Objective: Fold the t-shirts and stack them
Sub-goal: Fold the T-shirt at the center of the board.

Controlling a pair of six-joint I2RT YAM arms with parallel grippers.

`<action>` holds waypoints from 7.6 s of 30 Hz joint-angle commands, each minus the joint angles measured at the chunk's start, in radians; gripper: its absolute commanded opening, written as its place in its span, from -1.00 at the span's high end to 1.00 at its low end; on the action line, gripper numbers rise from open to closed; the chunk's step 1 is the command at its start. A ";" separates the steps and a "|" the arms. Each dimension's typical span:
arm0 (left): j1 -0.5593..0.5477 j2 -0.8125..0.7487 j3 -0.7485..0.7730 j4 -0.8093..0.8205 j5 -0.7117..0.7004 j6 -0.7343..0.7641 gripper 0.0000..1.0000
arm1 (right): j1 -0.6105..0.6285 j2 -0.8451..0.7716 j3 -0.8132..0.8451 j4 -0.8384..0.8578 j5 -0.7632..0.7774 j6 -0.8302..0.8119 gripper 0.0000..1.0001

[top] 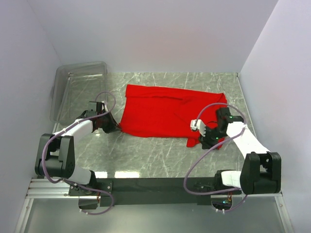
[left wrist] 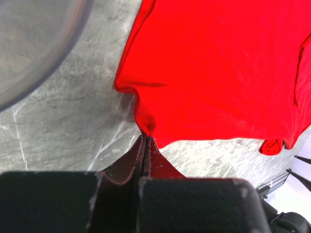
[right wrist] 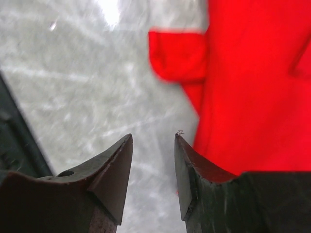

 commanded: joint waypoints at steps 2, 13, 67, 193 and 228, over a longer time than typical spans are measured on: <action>0.007 -0.003 0.027 0.041 0.021 0.009 0.96 | 0.148 -0.005 -0.037 0.185 0.036 0.161 0.04; 0.009 -0.031 0.010 0.039 0.018 -0.003 0.96 | 0.296 0.114 -0.064 0.394 0.174 0.318 0.04; 0.041 0.055 0.011 0.067 0.081 0.057 0.99 | -0.094 -0.167 -0.151 0.113 0.275 -0.072 0.28; 0.046 -0.205 0.074 -0.226 -0.083 0.186 -0.14 | -0.285 -0.101 0.048 0.056 -0.013 0.094 1.00; -0.163 -0.534 -0.357 0.097 0.060 1.410 -0.45 | -0.325 -0.058 0.039 0.073 -0.130 -0.015 1.00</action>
